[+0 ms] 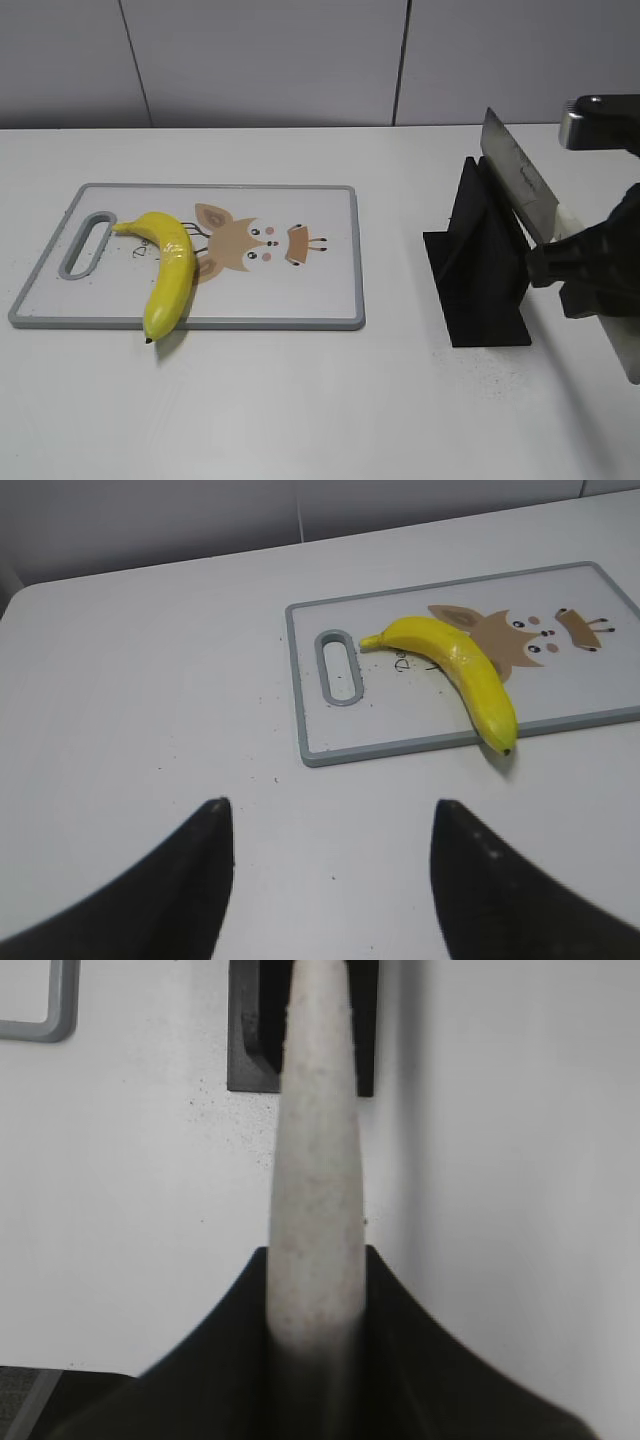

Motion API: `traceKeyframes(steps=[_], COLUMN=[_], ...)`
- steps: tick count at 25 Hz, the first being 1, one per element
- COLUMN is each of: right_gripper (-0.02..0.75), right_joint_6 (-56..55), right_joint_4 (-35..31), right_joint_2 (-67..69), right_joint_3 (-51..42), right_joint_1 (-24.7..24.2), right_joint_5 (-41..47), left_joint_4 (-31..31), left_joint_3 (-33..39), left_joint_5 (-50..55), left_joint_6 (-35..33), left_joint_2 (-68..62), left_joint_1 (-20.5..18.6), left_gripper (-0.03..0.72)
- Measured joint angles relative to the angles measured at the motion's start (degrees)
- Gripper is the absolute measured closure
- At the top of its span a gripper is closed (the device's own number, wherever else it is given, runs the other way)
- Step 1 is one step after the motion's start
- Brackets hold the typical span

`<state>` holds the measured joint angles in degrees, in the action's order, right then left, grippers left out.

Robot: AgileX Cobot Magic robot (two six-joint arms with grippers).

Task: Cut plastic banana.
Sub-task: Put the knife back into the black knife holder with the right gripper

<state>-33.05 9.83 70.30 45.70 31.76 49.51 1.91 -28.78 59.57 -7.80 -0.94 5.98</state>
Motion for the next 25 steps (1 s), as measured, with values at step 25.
traceKeyframes(steps=[25], right_gripper=[0.559], right_joint_6=[1.7], right_joint_4=[-0.2], right_joint_2=[4.1], right_joint_3=[0.4], right_joint_1=[-5.0], right_joint_5=[-6.9], left_joint_4=[0.0], left_joint_3=[0.0], left_joint_5=[0.0], left_joint_6=[0.0], left_joint_2=[0.0], left_joint_1=[0.0], left_gripper=[0.099])
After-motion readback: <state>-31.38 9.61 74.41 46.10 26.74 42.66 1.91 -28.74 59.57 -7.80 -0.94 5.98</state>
